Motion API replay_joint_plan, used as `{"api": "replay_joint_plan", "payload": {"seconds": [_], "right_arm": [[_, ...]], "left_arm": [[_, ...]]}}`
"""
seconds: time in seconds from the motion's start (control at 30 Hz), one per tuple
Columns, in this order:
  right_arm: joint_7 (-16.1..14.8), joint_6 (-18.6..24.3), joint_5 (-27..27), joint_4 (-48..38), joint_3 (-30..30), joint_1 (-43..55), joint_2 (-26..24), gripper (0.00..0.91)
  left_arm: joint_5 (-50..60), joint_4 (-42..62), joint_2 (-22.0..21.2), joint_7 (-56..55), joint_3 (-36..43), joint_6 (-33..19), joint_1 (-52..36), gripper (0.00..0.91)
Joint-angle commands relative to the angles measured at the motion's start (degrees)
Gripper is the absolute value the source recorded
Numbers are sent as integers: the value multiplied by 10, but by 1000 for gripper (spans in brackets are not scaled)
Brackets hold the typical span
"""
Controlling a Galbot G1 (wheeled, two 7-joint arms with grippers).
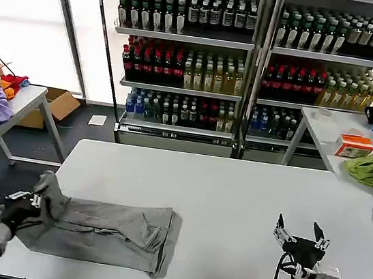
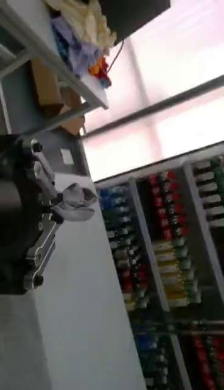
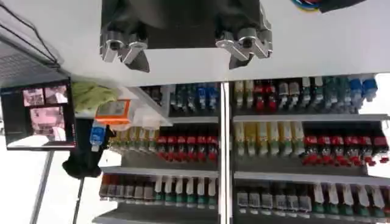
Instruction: Fold and organize the clothes.
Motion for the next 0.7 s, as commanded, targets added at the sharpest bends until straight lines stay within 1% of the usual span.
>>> {"api": "replay_joint_plan", "payload": {"seconds": [0.03,0.13,0.37,0.53,0.7], "right_arm": [[2,5,-3,3,11,-25,9,907],[2,6,-8,4,12,-30,16,907],[3,6,-17,6,5,-38,29,907],[3,5,-31,8,-5,-36,44,907],[4,5,-34,3,-4,-34,48,907]], "left_arm": [[-7,-45,-32,-57,172,36,-17,0],[-29,-46,-35,-73,201,45,-27,0],[-35,-47,-42,-83,249,56,-56,0],[-53,-61,-44,-91,264,66,-76,0],[-55,-86,-46,-91,279,69,-72,0]]}}
